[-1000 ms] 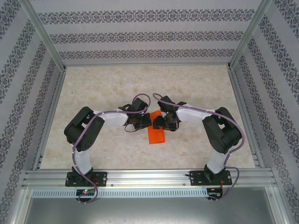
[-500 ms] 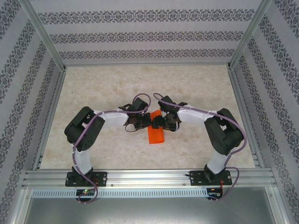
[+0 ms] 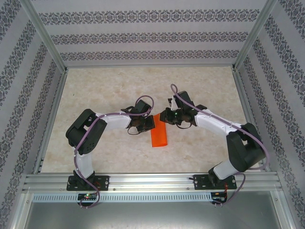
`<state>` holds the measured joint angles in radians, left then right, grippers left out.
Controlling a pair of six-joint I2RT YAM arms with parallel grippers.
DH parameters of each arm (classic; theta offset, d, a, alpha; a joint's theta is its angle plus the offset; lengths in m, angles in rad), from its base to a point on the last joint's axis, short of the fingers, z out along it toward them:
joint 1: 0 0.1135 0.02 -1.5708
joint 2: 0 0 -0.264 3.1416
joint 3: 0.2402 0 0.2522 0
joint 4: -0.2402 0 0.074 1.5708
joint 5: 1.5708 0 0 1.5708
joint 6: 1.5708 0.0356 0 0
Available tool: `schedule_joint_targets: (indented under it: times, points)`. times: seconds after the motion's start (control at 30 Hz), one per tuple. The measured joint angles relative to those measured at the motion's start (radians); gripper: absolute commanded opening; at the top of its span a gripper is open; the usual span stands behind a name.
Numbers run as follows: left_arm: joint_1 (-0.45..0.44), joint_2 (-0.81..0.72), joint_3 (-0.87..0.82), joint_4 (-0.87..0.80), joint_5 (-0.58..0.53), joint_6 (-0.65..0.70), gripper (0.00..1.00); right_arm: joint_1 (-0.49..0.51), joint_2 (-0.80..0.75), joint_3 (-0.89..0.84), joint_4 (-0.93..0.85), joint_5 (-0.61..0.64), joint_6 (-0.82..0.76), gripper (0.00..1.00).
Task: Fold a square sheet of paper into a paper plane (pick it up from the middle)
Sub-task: Fold the square sheet of paper in half at the center of the table.
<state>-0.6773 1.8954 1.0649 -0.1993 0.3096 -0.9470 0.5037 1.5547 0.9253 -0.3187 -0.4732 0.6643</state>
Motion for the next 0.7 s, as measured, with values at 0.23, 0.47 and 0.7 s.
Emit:
schedule_joint_targets:
  times: [0.23,0.47,0.7]
  points:
    - [0.0,0.003,0.004,-0.003,-0.001,0.003,0.0,0.0,0.1,-0.032,0.04,-0.054,0.012,0.12]
    - [0.0,0.005,0.007,-0.003,-0.001,0.007,0.0,-0.003,0.15,-0.046,0.045,-0.056,-0.004,0.13]
    - [0.0,0.008,0.01,-0.003,0.0,0.012,0.0,-0.012,0.188,-0.103,0.076,-0.07,-0.033,0.16]
